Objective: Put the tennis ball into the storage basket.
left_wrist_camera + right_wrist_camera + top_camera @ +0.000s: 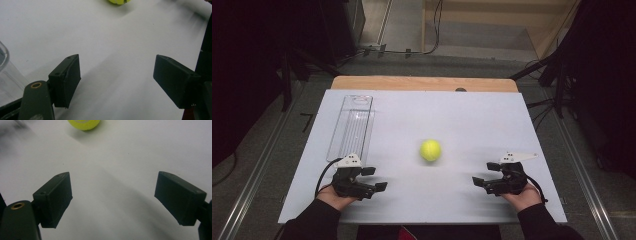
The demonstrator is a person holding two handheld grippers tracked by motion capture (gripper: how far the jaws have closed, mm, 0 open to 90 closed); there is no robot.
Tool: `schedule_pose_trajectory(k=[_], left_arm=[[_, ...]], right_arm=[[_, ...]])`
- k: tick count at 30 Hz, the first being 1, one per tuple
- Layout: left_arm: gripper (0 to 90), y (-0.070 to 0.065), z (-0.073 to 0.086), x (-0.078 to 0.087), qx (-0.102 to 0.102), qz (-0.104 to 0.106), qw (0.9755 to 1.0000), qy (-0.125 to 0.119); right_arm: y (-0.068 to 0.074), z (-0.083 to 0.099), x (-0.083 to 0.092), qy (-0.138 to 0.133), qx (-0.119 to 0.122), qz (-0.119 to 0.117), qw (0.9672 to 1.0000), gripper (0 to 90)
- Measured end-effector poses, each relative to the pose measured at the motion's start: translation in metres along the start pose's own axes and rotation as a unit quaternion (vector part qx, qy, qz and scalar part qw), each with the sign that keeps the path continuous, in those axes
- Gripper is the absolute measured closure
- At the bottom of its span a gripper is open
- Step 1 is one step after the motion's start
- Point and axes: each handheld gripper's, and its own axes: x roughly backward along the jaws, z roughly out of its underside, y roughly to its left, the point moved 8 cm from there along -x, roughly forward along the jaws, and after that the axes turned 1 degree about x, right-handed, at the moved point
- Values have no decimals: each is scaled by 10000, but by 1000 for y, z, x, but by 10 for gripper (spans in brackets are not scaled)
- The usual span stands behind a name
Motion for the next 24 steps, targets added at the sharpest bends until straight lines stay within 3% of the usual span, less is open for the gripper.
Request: schedule_pose_trajectory(k=[24], left_arm=[[228,0,0,0,1,-34,10000,26]], right_arm=[[-2,-1,-1,17,-41,-29,10000,130]])
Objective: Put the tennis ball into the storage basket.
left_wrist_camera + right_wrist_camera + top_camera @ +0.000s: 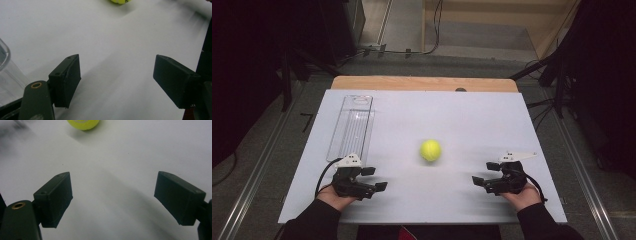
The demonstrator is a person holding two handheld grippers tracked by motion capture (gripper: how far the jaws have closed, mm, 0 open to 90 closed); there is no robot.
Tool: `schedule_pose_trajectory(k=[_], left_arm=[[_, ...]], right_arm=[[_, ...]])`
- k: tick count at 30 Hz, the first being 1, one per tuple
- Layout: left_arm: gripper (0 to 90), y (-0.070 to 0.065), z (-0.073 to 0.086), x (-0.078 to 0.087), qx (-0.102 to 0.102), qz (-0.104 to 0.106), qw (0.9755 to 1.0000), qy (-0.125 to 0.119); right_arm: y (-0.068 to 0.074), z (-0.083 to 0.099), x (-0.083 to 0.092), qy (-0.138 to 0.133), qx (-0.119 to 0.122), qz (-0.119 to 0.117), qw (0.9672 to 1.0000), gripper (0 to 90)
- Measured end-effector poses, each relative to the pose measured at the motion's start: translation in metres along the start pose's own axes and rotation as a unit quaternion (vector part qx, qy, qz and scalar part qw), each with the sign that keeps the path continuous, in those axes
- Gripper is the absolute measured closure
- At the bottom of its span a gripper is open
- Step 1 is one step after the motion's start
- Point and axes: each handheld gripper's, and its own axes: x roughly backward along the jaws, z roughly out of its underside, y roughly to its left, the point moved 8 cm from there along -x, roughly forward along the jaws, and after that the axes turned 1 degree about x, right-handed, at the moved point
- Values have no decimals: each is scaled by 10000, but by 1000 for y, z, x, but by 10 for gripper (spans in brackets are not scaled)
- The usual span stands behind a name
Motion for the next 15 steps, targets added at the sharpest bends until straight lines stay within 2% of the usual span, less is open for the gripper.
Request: schedule_pose_trajectory(k=[15], left_arm=[[228,0,0,0,17,6,10000,30]], right_arm=[[2,0,0,-16,21,-41,10000,130]])
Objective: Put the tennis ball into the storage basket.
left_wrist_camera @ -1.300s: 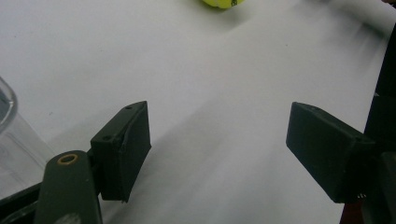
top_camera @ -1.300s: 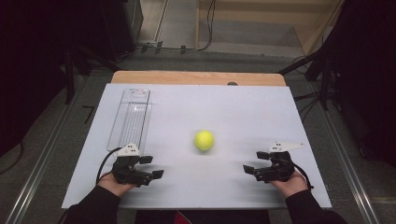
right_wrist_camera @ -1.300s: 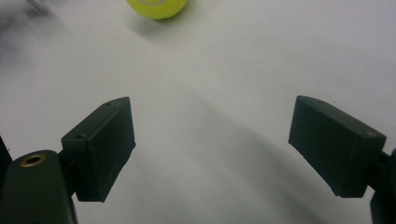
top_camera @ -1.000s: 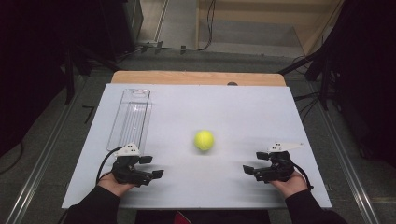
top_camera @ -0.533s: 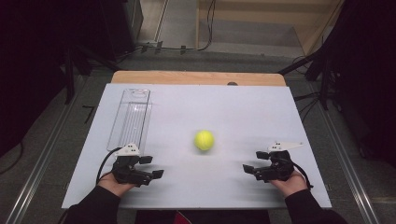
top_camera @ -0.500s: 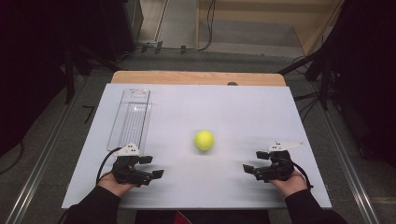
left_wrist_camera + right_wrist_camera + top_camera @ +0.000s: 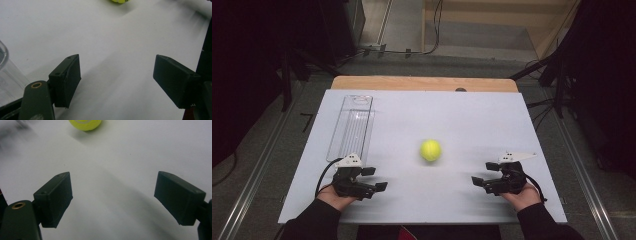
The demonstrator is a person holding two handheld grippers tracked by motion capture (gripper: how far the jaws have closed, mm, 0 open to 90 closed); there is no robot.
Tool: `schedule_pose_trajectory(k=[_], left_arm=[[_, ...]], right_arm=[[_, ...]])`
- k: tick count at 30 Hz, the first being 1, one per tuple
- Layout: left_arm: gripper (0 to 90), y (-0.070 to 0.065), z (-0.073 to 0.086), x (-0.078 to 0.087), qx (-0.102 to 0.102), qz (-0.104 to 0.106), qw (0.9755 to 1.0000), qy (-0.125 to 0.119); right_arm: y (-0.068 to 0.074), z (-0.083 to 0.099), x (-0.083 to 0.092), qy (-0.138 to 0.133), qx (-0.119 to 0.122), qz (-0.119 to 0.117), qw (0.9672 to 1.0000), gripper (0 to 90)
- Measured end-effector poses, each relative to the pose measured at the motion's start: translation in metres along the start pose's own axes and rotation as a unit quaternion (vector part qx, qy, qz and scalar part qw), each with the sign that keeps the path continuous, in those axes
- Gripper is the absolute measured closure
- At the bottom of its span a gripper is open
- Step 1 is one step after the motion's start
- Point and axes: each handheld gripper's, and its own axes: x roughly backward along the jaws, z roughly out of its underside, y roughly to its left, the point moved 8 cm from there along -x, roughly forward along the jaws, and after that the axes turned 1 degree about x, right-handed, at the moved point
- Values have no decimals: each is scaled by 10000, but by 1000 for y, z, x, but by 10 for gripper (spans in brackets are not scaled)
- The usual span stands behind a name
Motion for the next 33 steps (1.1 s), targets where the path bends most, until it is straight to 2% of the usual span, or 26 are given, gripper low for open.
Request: schedule_pose_trajectory(k=[19,33], left_arm=[[229,-2,-3,-1,-29,8,10000,-11],[230,-14,-13,-7,-197,94,9997,-137]], right_arm=[[0,0,0,0,-14,-36,10000,130],[1,0,0,-11,-15,-64,10000,130]])
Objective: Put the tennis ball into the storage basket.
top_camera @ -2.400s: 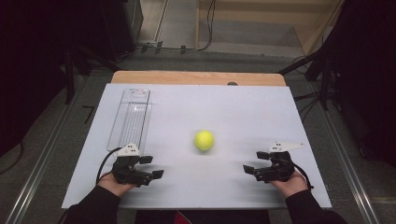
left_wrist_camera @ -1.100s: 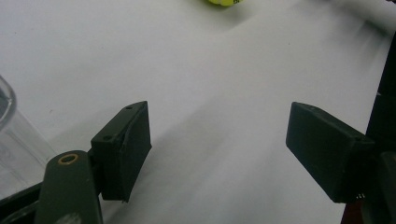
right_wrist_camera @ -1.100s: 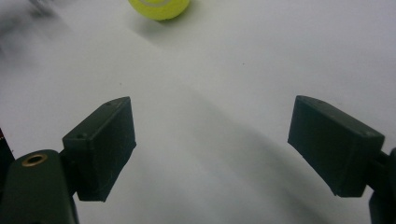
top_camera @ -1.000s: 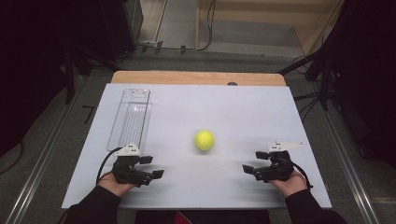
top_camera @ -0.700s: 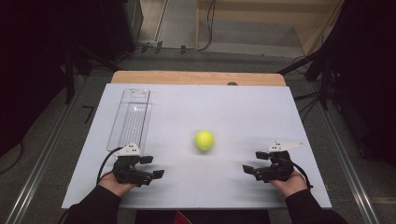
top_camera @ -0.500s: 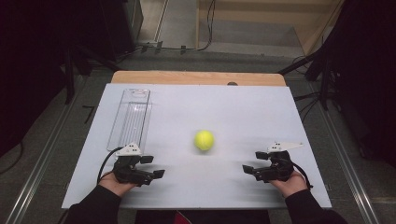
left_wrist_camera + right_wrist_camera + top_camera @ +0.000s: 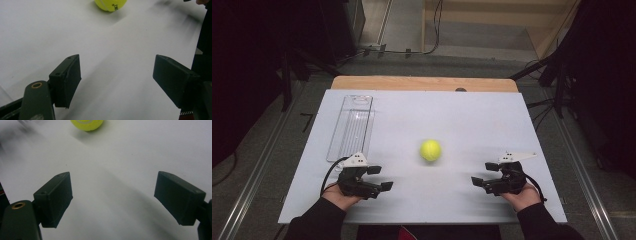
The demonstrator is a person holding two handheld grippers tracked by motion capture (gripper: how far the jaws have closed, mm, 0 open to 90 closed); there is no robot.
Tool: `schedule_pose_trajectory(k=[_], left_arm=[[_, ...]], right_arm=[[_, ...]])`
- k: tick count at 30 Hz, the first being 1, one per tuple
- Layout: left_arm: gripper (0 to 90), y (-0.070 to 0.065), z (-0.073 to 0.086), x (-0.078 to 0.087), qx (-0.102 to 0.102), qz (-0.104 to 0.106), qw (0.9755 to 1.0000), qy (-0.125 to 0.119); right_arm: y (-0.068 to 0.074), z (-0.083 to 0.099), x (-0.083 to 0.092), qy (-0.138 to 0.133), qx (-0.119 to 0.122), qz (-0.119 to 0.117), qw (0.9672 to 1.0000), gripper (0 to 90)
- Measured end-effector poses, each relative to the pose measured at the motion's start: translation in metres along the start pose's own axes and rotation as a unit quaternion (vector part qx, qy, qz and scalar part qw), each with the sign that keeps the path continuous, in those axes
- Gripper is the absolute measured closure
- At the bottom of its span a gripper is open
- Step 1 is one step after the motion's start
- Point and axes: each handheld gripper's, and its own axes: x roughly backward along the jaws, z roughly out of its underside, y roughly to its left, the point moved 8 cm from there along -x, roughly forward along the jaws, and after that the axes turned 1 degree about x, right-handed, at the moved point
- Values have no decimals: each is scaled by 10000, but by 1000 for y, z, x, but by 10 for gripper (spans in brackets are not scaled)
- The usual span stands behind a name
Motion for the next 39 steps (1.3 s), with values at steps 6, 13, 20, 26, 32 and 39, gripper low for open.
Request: schedule_pose_trajectory(k=[6,13,20,26,32,39], left_arm=[[230,-3,-7,-3,-28,-5,10000,-9],[229,-6,-21,-6,28,14,10000,-88],[227,-10,-32,-9,-62,0,10000,-67],[225,-14,-42,-14,-93,42,9999,-36],[0,-14,-51,-20,139,335,9993,23],[0,-11,-62,-25,29,187,9997,124]], right_arm=[[0,0,0,21,-14,10,10000,130],[-1,1,0,10,-26,15,10000,130],[-2,1,0,12,-17,18,10000,130],[-2,1,0,14,-28,18,10000,130],[-2,1,0,19,-25,9,10000,130],[-2,1,0,-1,-35,2,10000,130]])
